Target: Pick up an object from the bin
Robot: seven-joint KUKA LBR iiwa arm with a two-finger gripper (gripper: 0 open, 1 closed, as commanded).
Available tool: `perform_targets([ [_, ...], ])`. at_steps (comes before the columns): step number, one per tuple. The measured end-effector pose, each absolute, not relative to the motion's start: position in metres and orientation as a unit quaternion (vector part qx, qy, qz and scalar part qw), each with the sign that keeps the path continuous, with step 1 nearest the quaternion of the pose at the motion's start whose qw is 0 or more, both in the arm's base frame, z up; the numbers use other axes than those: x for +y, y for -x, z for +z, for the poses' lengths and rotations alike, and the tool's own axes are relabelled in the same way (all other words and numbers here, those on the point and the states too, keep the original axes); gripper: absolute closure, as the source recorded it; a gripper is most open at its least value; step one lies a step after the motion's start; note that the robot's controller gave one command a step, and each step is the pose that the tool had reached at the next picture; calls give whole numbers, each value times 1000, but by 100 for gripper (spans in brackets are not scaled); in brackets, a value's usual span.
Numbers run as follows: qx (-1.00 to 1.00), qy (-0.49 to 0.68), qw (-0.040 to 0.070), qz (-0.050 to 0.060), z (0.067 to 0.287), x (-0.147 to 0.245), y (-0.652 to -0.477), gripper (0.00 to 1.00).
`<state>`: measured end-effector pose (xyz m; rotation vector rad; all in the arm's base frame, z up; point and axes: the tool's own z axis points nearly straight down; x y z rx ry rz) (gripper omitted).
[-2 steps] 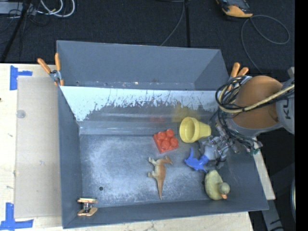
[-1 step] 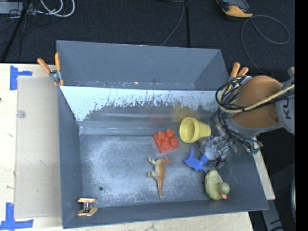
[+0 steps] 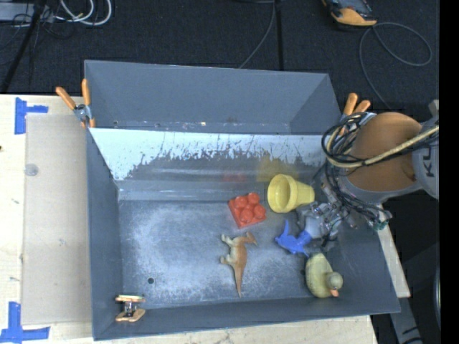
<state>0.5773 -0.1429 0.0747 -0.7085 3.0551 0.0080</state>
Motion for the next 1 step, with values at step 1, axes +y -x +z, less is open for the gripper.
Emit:
perform_targets([
  [1,974,226,2,2,82,-143,-577,100],
])
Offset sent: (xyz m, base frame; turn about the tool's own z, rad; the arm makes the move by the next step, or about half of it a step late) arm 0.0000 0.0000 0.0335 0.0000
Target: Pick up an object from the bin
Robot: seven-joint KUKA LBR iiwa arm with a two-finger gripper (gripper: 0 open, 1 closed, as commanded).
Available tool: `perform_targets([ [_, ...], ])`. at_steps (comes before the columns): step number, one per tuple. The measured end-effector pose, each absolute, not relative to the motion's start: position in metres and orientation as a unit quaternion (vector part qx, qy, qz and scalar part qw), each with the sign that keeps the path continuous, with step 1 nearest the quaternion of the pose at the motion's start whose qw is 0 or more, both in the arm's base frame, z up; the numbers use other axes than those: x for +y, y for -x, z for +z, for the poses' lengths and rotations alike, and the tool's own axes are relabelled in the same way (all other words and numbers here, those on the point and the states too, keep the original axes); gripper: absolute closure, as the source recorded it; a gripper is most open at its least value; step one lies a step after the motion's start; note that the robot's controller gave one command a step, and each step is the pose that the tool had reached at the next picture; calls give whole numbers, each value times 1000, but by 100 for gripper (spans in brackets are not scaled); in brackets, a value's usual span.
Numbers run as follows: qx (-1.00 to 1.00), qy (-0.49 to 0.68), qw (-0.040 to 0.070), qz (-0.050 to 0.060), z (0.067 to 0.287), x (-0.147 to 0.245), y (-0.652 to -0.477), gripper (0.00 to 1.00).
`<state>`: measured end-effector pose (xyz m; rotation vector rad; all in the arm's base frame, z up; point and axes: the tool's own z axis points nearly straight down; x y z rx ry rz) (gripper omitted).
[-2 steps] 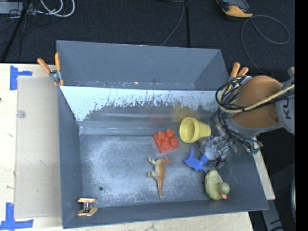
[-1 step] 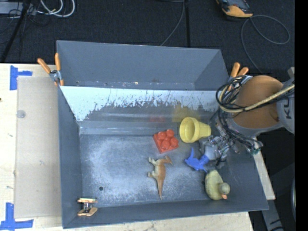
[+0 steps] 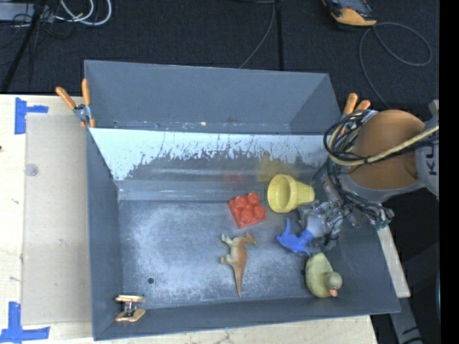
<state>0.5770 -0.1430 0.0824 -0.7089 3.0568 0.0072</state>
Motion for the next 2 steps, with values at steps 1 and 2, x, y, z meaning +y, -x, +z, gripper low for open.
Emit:
perform_targets([
  [1,974,226,2,2,90,-143,-577,100],
  [2,974,226,2,2,97,-142,-577,100],
])
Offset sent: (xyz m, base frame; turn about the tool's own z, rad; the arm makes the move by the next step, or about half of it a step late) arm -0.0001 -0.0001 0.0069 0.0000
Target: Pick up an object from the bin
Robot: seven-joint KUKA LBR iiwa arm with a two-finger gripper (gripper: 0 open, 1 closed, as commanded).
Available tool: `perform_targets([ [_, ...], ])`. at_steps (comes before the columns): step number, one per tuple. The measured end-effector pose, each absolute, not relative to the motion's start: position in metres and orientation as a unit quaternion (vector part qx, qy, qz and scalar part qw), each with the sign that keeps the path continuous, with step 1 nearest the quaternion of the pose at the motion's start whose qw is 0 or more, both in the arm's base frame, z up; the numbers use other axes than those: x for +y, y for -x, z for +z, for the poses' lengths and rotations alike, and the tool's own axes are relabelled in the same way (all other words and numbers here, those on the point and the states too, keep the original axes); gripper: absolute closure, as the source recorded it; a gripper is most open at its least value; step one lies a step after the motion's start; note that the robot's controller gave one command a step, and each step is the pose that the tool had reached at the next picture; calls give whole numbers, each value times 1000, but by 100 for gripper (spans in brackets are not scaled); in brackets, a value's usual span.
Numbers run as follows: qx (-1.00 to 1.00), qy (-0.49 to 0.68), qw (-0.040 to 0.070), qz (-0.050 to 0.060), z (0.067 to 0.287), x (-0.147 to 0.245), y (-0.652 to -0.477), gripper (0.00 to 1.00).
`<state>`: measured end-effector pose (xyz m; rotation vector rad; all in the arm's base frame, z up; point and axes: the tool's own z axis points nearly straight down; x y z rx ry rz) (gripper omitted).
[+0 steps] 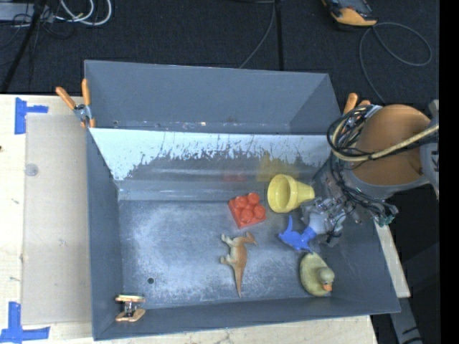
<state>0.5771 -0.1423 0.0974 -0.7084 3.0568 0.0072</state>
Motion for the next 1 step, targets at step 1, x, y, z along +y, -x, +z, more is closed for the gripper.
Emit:
perform_targets([
  [1,974,226,1,3,106,-142,-576,100],
])
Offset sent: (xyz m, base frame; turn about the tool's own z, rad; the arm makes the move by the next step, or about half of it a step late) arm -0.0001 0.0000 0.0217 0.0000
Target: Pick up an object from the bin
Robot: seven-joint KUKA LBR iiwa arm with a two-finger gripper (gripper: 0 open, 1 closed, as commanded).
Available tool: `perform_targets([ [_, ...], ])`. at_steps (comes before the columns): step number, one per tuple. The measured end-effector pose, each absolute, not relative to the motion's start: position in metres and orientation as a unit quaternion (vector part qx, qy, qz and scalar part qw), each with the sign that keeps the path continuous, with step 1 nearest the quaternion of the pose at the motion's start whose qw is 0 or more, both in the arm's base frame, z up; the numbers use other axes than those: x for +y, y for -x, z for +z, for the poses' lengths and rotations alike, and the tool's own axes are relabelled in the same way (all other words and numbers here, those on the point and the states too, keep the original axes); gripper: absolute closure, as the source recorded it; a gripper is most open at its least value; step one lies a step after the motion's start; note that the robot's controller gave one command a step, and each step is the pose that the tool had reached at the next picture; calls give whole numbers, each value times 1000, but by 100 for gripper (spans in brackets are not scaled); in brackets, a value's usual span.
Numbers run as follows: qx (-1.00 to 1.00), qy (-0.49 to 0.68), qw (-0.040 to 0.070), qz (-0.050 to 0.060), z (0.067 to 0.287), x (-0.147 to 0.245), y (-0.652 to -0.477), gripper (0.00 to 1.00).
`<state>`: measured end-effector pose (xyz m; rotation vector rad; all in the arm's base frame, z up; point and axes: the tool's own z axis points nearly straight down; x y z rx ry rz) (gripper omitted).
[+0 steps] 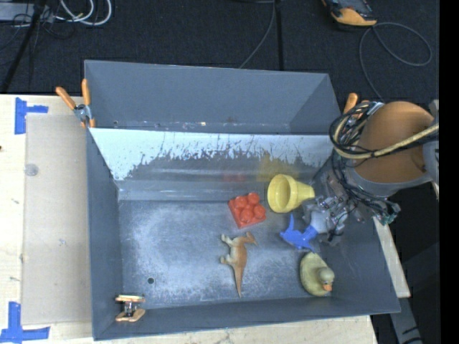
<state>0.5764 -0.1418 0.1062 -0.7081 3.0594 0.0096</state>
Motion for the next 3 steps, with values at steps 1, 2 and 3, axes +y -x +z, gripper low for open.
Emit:
perform_targets([
  [1,974,225,1,3,119,-142,-577,100],
  [2,974,225,2,2,127,-141,-577,100],
  [3,974,225,2,3,135,-141,-577,100],
])
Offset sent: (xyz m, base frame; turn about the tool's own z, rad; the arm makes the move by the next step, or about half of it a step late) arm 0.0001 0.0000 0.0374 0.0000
